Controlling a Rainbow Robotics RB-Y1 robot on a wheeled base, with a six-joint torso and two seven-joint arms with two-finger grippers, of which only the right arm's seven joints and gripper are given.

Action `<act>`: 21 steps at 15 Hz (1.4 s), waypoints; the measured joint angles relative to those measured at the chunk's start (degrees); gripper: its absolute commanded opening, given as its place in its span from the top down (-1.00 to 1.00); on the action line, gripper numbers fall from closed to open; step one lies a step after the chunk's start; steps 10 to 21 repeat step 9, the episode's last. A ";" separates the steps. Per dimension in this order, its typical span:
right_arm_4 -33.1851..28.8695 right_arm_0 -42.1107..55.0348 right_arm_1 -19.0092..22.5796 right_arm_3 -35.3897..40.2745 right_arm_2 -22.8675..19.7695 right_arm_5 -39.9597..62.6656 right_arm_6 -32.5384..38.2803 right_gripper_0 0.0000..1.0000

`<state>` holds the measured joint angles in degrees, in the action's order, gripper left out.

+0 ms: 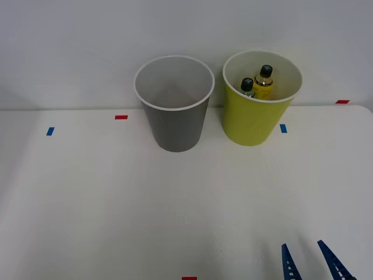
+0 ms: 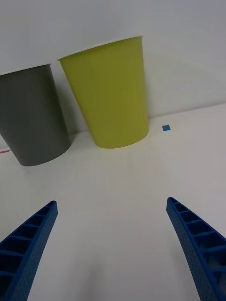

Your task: Put cans in the gray bin, plastic bottles in the light green bin

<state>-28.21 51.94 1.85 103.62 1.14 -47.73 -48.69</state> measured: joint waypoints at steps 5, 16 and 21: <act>0.00 0.00 0.00 0.00 0.00 0.00 0.00 -0.58; 0.00 0.00 0.00 0.00 0.00 0.00 0.00 -0.59; 0.00 0.00 0.00 0.00 0.00 0.00 0.00 -0.59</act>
